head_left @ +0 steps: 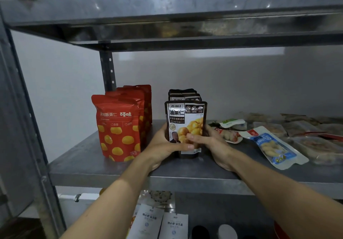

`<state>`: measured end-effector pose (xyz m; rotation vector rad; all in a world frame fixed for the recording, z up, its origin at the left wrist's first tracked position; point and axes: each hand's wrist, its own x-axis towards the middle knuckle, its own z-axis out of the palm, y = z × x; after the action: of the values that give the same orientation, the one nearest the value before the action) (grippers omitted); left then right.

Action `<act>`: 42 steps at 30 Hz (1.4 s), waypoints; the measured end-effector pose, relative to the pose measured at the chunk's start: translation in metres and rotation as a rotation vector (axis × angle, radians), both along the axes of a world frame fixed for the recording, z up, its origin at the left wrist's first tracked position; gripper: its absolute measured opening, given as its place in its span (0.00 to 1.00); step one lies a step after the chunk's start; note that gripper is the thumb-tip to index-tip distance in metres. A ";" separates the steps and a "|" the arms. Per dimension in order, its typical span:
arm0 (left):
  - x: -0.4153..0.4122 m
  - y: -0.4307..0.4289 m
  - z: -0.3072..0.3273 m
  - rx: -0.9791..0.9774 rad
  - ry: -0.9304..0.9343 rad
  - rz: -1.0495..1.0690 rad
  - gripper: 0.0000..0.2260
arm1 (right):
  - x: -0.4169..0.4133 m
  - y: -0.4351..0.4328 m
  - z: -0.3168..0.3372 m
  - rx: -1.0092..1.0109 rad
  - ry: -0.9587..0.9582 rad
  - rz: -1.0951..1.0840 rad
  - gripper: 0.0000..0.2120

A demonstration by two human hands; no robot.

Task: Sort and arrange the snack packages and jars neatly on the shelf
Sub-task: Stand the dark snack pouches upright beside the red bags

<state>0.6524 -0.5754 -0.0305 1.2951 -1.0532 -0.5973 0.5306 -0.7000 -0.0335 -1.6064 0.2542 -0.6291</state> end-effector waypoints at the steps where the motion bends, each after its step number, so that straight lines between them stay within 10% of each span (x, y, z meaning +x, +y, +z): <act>1: 0.000 0.000 -0.001 -0.003 -0.002 0.002 0.32 | 0.000 0.000 0.000 -0.001 0.001 -0.012 0.32; 27: 0.000 0.004 -0.003 -0.023 -0.129 0.148 0.40 | -0.005 0.005 0.002 -0.158 0.131 -0.148 0.50; 35: -0.009 0.038 -0.003 0.251 -0.356 0.355 0.51 | -0.044 0.027 0.011 -0.318 0.365 -0.342 0.60; 42: -0.043 0.079 -0.005 0.386 -0.734 0.665 0.22 | -0.084 0.046 0.005 -0.878 0.554 -0.489 0.41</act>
<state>0.6091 -0.4967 -0.0359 2.1671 -1.0052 0.2288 0.4462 -0.6542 -0.0287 -2.5965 0.8904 -0.6945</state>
